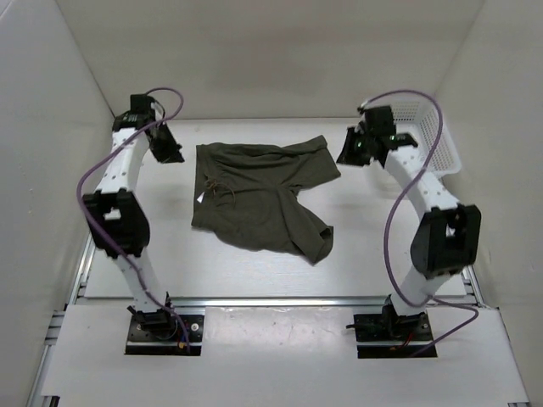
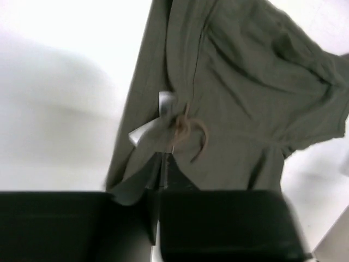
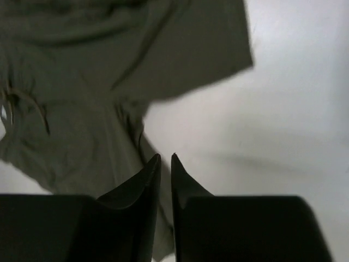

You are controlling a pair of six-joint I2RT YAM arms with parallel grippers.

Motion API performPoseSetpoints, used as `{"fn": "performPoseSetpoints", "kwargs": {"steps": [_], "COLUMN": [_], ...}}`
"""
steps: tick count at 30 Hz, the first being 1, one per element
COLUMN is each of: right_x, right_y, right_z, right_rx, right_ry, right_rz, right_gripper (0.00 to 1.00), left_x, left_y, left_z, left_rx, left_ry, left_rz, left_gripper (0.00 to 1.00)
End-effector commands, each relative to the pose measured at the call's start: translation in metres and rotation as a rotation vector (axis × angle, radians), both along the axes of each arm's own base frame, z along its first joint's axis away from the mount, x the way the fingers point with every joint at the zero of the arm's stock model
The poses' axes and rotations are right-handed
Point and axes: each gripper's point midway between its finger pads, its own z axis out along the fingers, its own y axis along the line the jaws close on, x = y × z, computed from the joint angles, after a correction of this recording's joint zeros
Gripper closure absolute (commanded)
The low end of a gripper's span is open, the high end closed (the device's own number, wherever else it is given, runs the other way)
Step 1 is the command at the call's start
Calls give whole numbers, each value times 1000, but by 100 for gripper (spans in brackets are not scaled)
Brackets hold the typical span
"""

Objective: Fold and stack the shorts
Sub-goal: Flatten the shorts out

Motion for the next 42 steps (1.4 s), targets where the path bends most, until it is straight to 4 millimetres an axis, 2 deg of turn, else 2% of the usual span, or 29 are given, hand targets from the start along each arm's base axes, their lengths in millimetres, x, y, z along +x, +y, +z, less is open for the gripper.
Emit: {"fn": "performPoseSetpoints", "kwargs": {"steps": [1, 2, 4, 5, 7, 9, 10, 13, 14, 16, 17, 20, 24, 25, 26, 28, 30, 33, 38, 39, 42], "right_x": [-51, -63, -83, -93, -101, -103, -107, -109, -110, -110, -110, -111, -109, -109, -109, -109, -108, -109, -109, -109, -106], "right_y": [16, 16, 26, 28, 37, 40, 44, 47, 46, 46, 46, 44, 45, 45, 45, 45, 43, 43, 43, 43, 44], "right_z": [-36, -47, -65, -73, -78, -79, -87, -95, -100, -103, -104, -108, -109, -109, -109, -109, -113, -116, -116, -116, -113], "right_rx": [-20, -30, -42, -49, -77, -82, -92, -106, -110, -118, -118, -131, -134, -134, -134, -134, -144, -147, -147, -147, -144], "right_ry": [79, 116, 175, 195, 199, 211, 236, 274, 287, 292, 292, 308, 316, 316, 316, 316, 323, 331, 331, 331, 323], "right_rz": [52, 62, 91, 105, 129, 138, 150, 160, 159, 168, 168, 163, 163, 163, 163, 163, 158, 158, 158, 158, 158], "right_gripper": [84, 82, 76, 71, 63, 50, 45, 40, 40, 40, 40, 40, 40, 40, 40, 40, 40, 40, 40, 40, 40], "left_x": [-41, -43, -47, -47, -39, -26, -21, -7, -4, 4, 5, 10, 10, 10, 6, 4, 6, 8, 11, 10, 9], "left_y": [0, -2, -17, -17, -30, -35, -33, -40, -40, -48, -53, -55, -55, -55, -55, -55, -55, -57, -62, -64, -67], "left_z": [7, 1, -19, -25, -46, -48, -52, -70, -84, -87, -95, -102, -102, -102, -106, -93, -87, -88, -99, -105, -104], "left_rx": [47, 37, 20, 19, 23, 28, 36, 24, 22, 7, 7, -6, -2, -2, -3, -6, -5, -9, -38, -47, -59], "left_ry": [-25, -24, 14, 31, 64, 55, 62, 85, 113, 107, 121, 130, 128, 128, 140, 119, 92, 89, 107, 119, 113], "left_rz": [-14, -21, -68, -69, -109, -129, -125, -141, -141, -169, -178, -184, -192, -192, -192, -183, -183, -195, -221, -225, -251], "left_gripper": [90, 90, 80, 68, 49, 31, 19, 19, 21, 22, 27, 32, 52, 54, 52, 45, 45, 53, 51, 54, 62]}}
